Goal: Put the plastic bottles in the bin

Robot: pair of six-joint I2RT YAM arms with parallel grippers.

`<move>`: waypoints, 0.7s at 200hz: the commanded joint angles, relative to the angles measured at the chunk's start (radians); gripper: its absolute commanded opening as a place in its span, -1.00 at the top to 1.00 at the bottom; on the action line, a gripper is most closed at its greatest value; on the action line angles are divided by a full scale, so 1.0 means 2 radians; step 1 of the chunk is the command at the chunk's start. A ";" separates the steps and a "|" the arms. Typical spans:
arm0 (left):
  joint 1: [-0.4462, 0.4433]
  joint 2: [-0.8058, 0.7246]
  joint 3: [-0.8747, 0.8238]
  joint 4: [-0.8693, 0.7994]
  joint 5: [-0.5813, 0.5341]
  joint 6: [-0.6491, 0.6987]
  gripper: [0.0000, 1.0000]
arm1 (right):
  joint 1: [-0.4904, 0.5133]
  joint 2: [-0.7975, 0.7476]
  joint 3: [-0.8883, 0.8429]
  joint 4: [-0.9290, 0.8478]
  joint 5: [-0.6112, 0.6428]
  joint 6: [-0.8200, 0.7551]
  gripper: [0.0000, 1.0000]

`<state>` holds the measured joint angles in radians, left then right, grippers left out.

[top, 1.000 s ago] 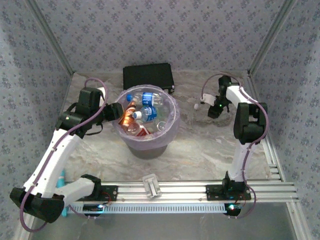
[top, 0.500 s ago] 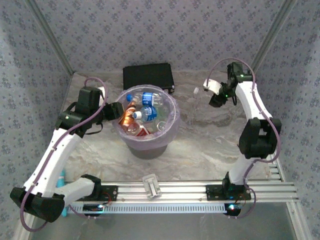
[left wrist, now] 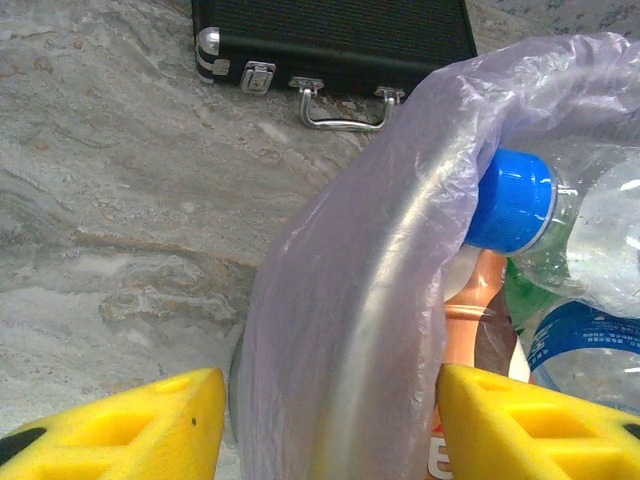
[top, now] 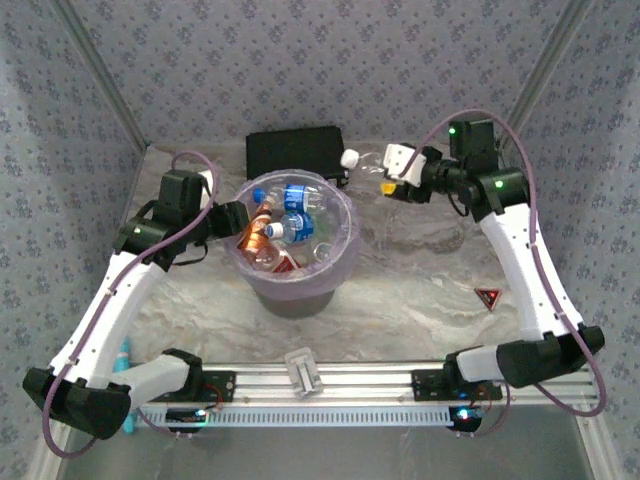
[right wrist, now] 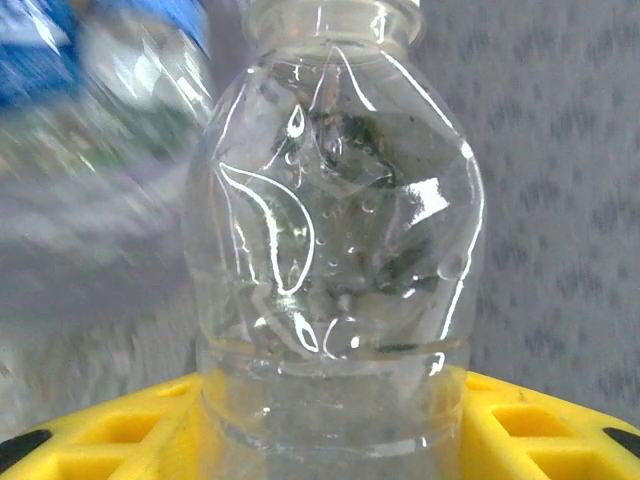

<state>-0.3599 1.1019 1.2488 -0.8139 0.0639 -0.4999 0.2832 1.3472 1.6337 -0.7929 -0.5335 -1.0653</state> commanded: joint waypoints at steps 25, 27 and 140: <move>0.004 0.002 0.014 0.006 0.010 -0.005 -0.17 | 0.102 -0.014 0.009 0.007 -0.048 0.013 -0.11; 0.004 0.002 0.014 0.006 0.011 -0.005 -0.18 | 0.107 -0.014 0.009 0.006 -0.049 0.012 -0.11; 0.004 0.002 0.011 0.008 0.010 -0.008 -0.17 | 0.184 0.061 0.018 -0.022 -0.092 -0.003 -0.18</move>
<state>-0.3599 1.1027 1.2488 -0.8108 0.0669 -0.5076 0.6376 1.4487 1.6413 -0.8127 -0.6582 -1.0653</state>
